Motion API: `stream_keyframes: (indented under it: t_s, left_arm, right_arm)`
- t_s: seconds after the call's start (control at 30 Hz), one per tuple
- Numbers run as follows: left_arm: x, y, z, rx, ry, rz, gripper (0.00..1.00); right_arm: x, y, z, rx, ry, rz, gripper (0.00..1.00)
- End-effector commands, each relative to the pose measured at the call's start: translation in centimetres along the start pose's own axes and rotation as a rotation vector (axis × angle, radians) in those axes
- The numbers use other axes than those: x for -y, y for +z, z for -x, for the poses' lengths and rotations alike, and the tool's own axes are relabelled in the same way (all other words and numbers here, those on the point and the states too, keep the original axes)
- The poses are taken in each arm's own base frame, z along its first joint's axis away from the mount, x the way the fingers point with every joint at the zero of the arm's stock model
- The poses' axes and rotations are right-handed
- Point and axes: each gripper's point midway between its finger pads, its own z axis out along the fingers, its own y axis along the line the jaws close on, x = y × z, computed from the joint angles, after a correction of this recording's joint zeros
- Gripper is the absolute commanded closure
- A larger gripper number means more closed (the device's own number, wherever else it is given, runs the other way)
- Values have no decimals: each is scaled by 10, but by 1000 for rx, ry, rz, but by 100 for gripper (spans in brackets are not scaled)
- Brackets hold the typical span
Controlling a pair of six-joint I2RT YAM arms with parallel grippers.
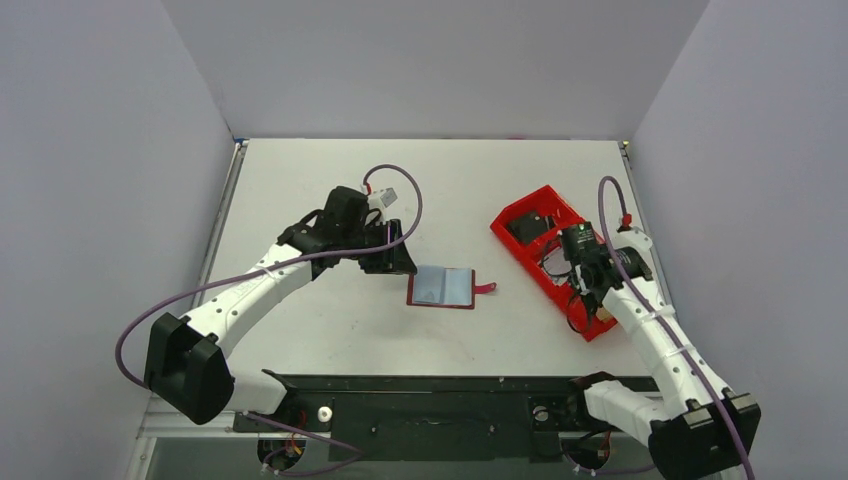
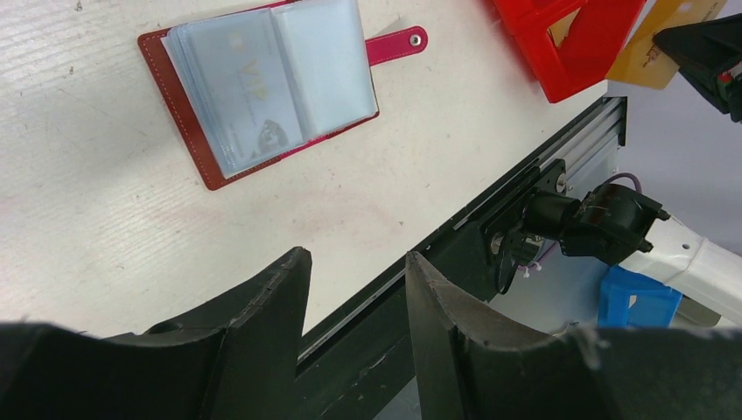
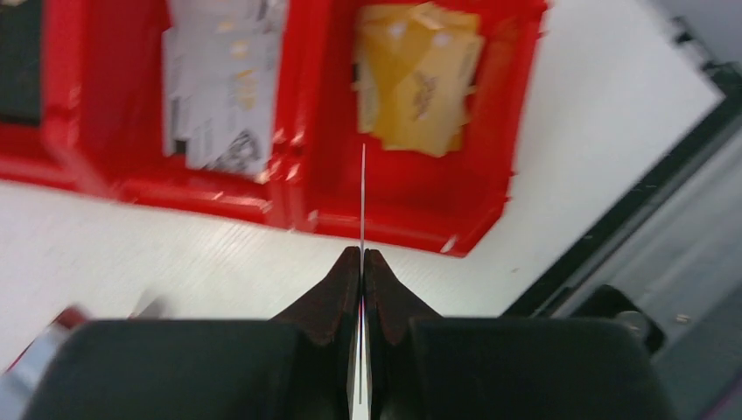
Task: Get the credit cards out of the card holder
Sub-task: Place the credit card in the storage box.
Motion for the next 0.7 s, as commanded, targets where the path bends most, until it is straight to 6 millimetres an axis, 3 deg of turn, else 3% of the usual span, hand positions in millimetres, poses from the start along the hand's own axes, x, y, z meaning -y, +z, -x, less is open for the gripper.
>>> stream_keyframes:
  t_s: [0.0, 0.17, 0.43, 0.67]
  left_arm:
    - [13, -12, 9, 48, 58, -35, 58]
    - [13, -13, 7, 45, 62, -39, 58]
    - [12, -13, 8, 51, 60, -40, 58]
    - [12, -13, 9, 54, 59, -40, 57]
  right_arm:
    - [52, 2, 36, 103, -47, -291, 100]
    - [67, 17, 59, 121, -56, -409, 100]
    - [43, 54, 58, 74, -112, -403, 100]
    - [40, 74, 60, 81, -148, -474, 100]
